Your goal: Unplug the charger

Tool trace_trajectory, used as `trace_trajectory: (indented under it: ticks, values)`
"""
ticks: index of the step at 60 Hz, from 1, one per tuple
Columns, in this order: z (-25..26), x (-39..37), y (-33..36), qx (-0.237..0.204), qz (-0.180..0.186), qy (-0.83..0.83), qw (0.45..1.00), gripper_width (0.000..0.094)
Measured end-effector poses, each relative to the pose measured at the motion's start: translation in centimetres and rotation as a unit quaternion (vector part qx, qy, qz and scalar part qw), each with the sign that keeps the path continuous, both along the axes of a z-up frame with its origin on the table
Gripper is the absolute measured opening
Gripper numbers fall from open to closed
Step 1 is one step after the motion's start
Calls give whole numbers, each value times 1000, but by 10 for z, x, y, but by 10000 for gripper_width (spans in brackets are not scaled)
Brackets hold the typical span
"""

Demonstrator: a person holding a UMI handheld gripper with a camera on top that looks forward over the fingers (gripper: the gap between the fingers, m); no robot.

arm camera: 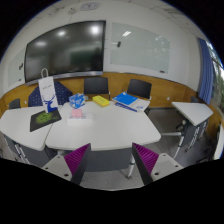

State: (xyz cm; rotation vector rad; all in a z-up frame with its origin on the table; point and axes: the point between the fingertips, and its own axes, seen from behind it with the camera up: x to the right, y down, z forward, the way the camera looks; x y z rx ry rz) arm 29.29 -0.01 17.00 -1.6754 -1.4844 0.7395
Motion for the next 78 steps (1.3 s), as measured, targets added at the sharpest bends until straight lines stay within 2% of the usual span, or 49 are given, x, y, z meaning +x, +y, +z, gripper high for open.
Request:
trace_trajectory:
  ticks: [23, 38, 46, 56, 78]
  values:
    - [-7, -28, -97, -4, 87, 3, 996, 855]
    - [-23, -66, -161, -12, 113, 9, 994, 855]
    - [-29, -97, -179, -11, 109, 26, 994, 854]
    - [-47, -149, -183, 10, 91, 53, 994, 855]
    - [-92, -282, -176, -13, 53, 96, 994, 852]
